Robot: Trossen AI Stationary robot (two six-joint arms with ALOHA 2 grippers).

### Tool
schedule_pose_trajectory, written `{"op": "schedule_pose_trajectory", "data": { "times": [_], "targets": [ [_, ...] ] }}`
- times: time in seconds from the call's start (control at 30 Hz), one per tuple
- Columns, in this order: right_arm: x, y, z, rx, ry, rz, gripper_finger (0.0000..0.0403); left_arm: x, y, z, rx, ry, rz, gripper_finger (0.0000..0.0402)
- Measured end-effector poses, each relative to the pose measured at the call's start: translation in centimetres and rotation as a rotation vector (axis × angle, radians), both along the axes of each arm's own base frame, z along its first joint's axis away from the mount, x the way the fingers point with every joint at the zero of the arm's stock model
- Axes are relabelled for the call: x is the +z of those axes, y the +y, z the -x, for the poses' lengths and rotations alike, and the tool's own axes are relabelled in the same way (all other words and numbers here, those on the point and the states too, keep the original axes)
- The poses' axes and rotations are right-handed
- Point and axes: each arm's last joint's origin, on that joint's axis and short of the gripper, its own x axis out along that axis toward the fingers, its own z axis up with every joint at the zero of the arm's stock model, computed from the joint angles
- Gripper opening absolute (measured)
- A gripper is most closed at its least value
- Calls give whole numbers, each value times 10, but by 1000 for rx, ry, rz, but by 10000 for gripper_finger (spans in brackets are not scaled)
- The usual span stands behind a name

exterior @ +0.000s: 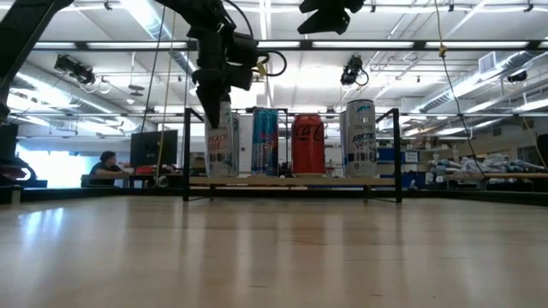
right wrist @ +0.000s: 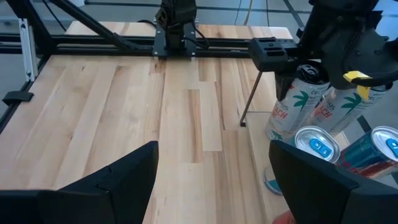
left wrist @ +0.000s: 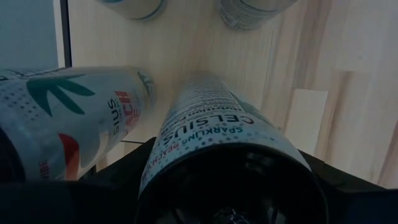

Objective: Place canned beverage on shelf
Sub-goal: Align the white-pink soda with the white-pink soda can on the shelf

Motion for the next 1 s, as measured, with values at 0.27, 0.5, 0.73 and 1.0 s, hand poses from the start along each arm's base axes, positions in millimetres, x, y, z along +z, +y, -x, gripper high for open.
{"op": "schedule_pose_trajectory", "data": {
  "times": [0.27, 0.5, 0.73, 1.0],
  "targets": [
    [0, 0, 0, 12, -1, -7, 315, 0, 0, 0, 4, 1, 2, 268],
    [0, 0, 0, 12, -1, -7, 315, -2, 2, 0, 6, 26, -28, 306],
    [0, 0, 0, 12, -1, -7, 315, -2, 5, -2, 18, 28, -88, 314],
    [0, 0, 0, 13, 0, -8, 315, 11, -1, 4, 19, -7, -84, 315]
  ]
}}
